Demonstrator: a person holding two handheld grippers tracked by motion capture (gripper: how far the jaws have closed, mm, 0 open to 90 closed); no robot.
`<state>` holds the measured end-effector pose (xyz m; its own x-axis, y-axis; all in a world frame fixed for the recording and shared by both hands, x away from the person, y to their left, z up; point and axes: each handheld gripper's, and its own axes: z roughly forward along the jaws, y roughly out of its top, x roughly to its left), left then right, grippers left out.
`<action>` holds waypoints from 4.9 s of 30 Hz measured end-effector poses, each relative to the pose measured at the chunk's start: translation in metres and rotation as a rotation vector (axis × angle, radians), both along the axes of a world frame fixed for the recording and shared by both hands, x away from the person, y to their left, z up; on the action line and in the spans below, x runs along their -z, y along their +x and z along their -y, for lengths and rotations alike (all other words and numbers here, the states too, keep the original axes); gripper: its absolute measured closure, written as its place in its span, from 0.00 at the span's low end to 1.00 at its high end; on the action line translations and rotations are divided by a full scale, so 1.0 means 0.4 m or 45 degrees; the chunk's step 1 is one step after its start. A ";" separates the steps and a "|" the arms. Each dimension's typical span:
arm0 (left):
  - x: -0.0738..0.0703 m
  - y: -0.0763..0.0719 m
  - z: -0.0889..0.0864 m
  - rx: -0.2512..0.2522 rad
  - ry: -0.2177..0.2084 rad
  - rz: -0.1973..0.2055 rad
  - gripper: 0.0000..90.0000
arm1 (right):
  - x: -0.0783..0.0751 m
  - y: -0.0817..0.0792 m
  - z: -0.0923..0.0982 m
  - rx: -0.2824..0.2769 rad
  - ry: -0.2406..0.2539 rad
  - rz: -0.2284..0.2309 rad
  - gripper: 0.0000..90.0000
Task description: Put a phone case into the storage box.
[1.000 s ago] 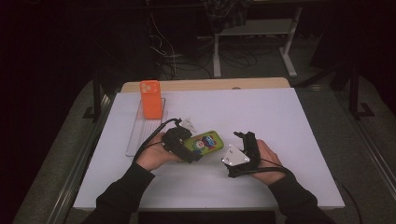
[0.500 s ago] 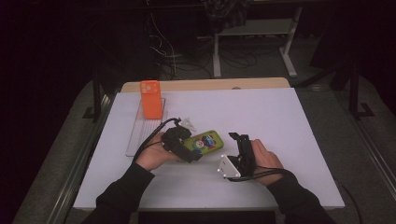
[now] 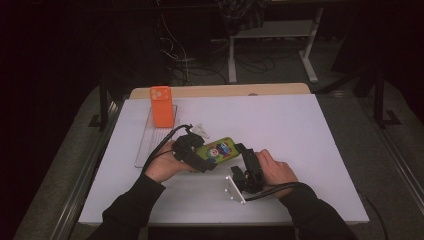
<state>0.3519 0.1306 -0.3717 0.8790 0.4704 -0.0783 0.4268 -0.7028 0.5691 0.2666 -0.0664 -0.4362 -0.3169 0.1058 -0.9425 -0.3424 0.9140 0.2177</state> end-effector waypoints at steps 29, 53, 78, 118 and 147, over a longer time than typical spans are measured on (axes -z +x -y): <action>0.004 -0.005 0.010 0.019 0.004 -0.008 0.17 | 0.032 0.000 -0.050 -0.013 -0.123 0.120 0.69; -0.002 -0.013 0.003 0.020 -0.057 0.013 0.10 | 0.024 -0.008 -0.050 -0.002 -0.155 0.138 0.84; -0.011 -0.012 -0.042 0.007 -0.036 0.044 0.00 | -0.015 0.048 0.022 0.170 0.014 -0.136 0.84; -0.006 0.000 -0.053 -0.042 -0.054 0.055 0.00 | -0.076 0.105 0.085 0.357 0.832 -0.951 0.84; -0.027 0.044 -0.049 -0.243 -0.466 0.031 0.00 | -0.078 0.130 0.110 0.361 1.195 -1.246 0.84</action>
